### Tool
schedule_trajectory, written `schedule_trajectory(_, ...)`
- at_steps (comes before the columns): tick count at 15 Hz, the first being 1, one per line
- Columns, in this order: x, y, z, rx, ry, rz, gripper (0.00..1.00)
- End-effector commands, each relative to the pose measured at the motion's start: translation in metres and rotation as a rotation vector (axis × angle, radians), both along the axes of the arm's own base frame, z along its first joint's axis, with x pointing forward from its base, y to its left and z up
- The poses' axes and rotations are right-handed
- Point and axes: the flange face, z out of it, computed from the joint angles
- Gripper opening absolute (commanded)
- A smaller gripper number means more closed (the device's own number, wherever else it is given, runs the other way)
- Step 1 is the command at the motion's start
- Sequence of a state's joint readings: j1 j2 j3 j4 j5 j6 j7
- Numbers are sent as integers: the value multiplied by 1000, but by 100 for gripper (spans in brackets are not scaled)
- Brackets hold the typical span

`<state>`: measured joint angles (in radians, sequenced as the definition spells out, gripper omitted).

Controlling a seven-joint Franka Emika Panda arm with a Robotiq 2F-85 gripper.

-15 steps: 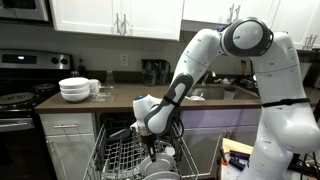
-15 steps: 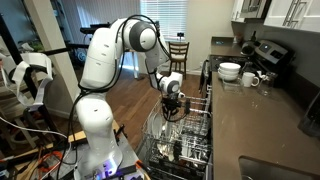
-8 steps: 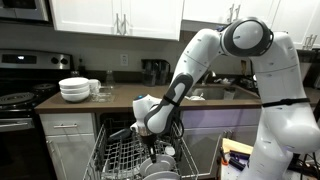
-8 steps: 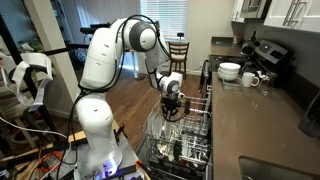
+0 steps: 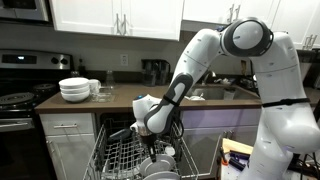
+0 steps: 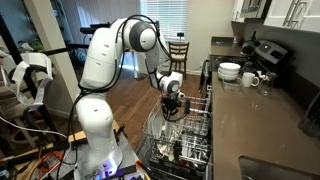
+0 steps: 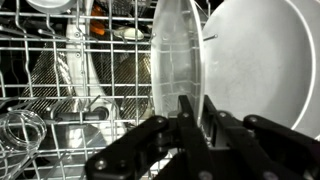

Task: Remove the white plate from the plate dryer and put it on the counter

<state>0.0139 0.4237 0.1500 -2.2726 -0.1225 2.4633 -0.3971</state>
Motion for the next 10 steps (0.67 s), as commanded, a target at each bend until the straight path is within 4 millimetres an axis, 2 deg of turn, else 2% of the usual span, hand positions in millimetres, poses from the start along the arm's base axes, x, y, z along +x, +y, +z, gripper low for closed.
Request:
schedule_trajectory(1,3,-4,10,17,24,17,0)
schedule_trajectory(2,1,-3,12,26,37,16,3)
schedule_trajectory(7,-1,-6,31,56,66,18,2)
schedule_trajectory(10,-2,-8,56,80,87,49,2)
